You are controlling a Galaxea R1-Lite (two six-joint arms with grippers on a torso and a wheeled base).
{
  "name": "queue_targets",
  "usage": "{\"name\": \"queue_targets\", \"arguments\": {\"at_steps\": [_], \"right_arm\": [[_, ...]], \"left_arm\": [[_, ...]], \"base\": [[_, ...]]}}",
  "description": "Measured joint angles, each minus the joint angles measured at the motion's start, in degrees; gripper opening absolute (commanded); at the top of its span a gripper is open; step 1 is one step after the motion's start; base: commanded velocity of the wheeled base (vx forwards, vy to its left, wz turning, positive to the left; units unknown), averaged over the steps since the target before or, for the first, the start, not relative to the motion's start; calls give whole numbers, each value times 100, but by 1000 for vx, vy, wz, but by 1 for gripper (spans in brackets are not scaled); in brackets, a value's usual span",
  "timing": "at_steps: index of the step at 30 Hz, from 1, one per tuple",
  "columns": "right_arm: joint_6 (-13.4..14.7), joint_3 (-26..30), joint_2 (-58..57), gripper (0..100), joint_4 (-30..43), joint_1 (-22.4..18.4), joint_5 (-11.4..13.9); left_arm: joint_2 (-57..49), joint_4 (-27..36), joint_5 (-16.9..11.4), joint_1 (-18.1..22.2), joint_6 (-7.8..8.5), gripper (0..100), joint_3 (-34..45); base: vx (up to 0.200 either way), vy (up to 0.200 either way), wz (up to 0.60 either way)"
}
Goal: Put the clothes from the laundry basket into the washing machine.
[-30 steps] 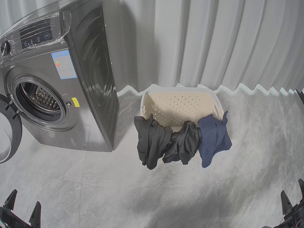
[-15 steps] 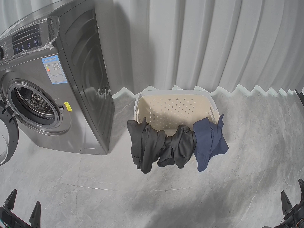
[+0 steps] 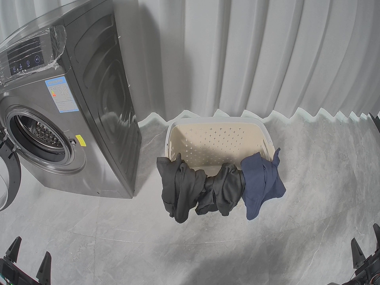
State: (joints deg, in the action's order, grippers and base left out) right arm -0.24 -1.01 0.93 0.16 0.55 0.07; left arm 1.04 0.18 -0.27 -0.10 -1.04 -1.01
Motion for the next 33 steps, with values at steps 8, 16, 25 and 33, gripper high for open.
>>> {"name": "queue_targets", "arguments": {"at_steps": [8, 16, 25, 33], "right_arm": [[0, 0, 0, 100, 0, 2, 0], [0, 0, 0, 100, 5, 5, 0], [0, 0, 0, 100, 2, 2, 0], [6, 0, 0, 100, 5, -2, -7]], "left_arm": [[0, -5, 0, 0, 9, 100, 0], [0, 0, 0, 5, 9, 100, 0], [0, -5, 2, 0, 9, 100, 0], [0, -2, 9, 2, 22, 100, 0]], "base": [[0, -75, 0], [25, 0, 0], [178, 0, 0], [0, 0, 0]]}}
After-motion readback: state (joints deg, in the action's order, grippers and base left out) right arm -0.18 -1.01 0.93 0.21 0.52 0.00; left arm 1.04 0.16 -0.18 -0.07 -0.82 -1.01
